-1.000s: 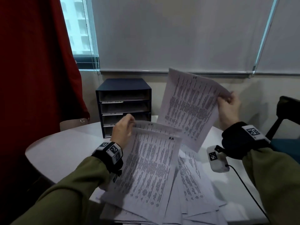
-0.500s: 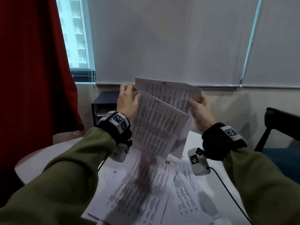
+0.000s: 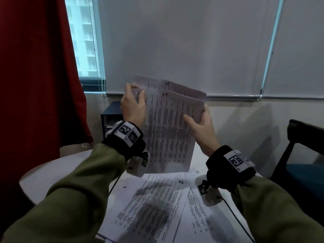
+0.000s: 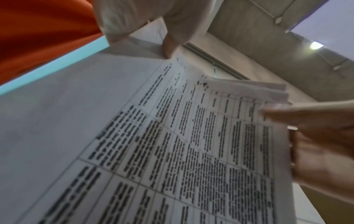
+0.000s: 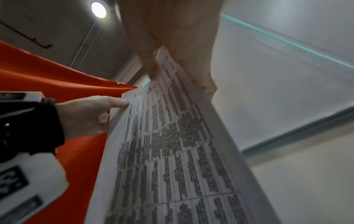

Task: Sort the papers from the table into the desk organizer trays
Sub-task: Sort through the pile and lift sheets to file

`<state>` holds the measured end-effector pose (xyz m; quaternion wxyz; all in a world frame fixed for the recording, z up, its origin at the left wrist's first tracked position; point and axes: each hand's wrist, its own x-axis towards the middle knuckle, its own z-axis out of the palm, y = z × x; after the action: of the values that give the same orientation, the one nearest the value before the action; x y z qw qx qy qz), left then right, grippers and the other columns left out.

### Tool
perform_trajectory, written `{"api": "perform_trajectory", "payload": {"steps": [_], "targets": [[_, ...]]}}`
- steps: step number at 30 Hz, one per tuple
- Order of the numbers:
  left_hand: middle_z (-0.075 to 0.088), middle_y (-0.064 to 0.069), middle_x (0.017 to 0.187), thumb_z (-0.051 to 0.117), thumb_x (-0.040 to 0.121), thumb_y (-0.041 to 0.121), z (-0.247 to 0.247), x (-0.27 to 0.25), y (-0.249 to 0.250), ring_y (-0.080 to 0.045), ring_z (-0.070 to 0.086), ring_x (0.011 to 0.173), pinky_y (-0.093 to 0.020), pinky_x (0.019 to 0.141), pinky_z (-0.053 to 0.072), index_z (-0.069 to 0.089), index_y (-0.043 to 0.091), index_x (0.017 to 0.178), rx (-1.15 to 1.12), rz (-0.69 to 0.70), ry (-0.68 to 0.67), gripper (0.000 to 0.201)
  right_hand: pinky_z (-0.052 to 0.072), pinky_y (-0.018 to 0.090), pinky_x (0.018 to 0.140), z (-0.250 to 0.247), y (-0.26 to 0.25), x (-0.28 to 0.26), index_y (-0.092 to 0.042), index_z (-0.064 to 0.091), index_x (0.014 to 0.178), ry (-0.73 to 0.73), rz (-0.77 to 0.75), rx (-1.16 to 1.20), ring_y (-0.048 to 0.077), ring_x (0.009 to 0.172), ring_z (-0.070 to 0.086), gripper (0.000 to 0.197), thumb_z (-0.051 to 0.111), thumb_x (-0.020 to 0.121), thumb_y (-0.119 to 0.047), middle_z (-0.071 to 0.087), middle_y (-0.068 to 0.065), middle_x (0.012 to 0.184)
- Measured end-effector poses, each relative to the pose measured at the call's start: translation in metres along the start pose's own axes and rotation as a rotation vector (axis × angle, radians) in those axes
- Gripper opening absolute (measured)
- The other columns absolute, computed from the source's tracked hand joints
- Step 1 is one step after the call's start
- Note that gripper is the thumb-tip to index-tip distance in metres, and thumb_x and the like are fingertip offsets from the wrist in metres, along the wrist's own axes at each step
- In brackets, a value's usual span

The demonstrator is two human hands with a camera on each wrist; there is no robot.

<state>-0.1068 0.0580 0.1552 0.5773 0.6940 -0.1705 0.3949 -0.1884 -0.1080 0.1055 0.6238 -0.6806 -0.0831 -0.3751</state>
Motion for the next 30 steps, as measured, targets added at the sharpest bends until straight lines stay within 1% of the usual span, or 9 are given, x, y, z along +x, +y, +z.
{"api": "perform_trajectory", "payload": {"steps": [3,5,8,11,15,19,22,26,30], "targets": [[0.051,0.004,0.111,0.056,0.092,0.011,-0.009,-0.034,-0.007,-0.009,0.053,0.094,-0.006,0.075,0.039,0.035,0.010,0.132,-0.087,0.012,-0.016,0.045,0.057,0.026,0.075,0.006,0.017,-0.009,-0.015,0.058,0.103,0.152,0.068,0.054,0.014,0.087,0.067,0.017,0.055,0.093,-0.003,0.067,-0.002,0.096],[0.049,0.005,0.117,0.055,0.093,0.012,-0.016,-0.064,-0.025,-0.010,0.054,0.093,-0.015,0.083,0.042,0.022,0.017,0.143,-0.071,-0.052,-0.073,0.061,0.056,0.028,0.070,0.008,0.034,-0.025,-0.015,0.064,0.095,0.124,0.158,0.116,0.013,0.079,0.070,0.010,0.060,0.091,-0.006,0.071,0.001,0.089],[0.061,-0.012,0.119,0.051,0.093,0.015,-0.019,-0.102,-0.066,-0.026,0.064,0.080,-0.039,0.078,0.056,0.014,0.031,0.142,0.020,-0.182,-0.190,0.064,0.056,0.033,0.074,0.015,0.062,-0.057,-0.010,0.064,0.101,0.070,0.280,0.075,0.018,0.085,0.069,0.012,0.064,0.089,-0.012,0.071,0.005,0.096],[0.056,-0.012,0.125,0.052,0.090,0.012,-0.021,-0.125,-0.098,-0.029,0.064,0.096,-0.048,0.084,0.056,0.016,0.041,0.132,-0.006,-0.347,-0.263,0.063,0.054,0.036,0.076,0.019,0.089,-0.071,-0.008,0.053,0.110,0.108,0.405,0.044,0.022,0.091,0.064,0.022,0.060,0.091,-0.013,0.064,0.010,0.104],[0.059,-0.005,0.116,0.048,0.093,0.010,-0.025,-0.138,-0.126,-0.023,0.061,0.092,-0.033,0.082,0.052,0.021,0.021,0.136,-0.051,-0.606,-0.398,0.051,0.046,0.033,0.067,0.018,0.115,-0.069,-0.011,0.036,0.110,0.140,0.601,0.017,0.019,0.081,0.054,0.017,0.043,0.095,-0.008,0.051,0.006,0.095],[0.057,-0.011,0.120,0.048,0.091,0.001,-0.022,-0.136,-0.151,-0.020,0.057,0.099,-0.032,0.083,0.047,0.035,0.006,0.127,-0.156,-0.825,-0.585,0.039,0.047,0.052,0.097,0.016,0.138,-0.068,-0.015,0.031,0.118,0.108,0.755,0.004,0.034,0.103,0.056,0.027,0.037,0.096,0.000,0.051,0.010,0.104],[0.059,-0.010,0.122,0.043,0.091,-0.006,-0.023,-0.133,-0.159,-0.024,0.056,0.110,-0.033,0.097,0.043,0.048,0.005,0.127,-0.148,-0.830,-0.605,0.038,0.046,0.053,0.100,0.018,0.148,-0.070,-0.012,0.031,0.123,0.008,0.786,-0.097,0.036,0.112,0.055,0.032,0.037,0.094,0.002,0.051,0.016,0.120],[0.054,-0.010,0.130,0.038,0.089,0.004,-0.032,-0.126,-0.172,-0.030,0.051,0.119,-0.037,0.106,0.039,0.043,0.008,0.132,0.103,-0.834,-0.519,0.044,0.051,0.037,0.080,0.025,0.151,-0.062,-0.004,0.037,0.125,-0.029,0.754,-0.229,0.026,0.098,0.056,0.037,0.030,0.090,0.007,0.053,0.013,0.115],[0.052,-0.011,0.131,0.033,0.092,0.004,-0.050,-0.114,-0.182,-0.030,0.047,0.121,-0.034,0.100,0.036,0.045,0.008,0.132,0.209,-0.832,-0.526,0.041,0.046,0.047,0.099,0.038,0.166,-0.055,-0.005,0.045,0.127,-0.105,0.839,-0.181,0.033,0.118,0.053,0.045,0.028,0.088,0.010,0.055,0.016,0.128]]}}
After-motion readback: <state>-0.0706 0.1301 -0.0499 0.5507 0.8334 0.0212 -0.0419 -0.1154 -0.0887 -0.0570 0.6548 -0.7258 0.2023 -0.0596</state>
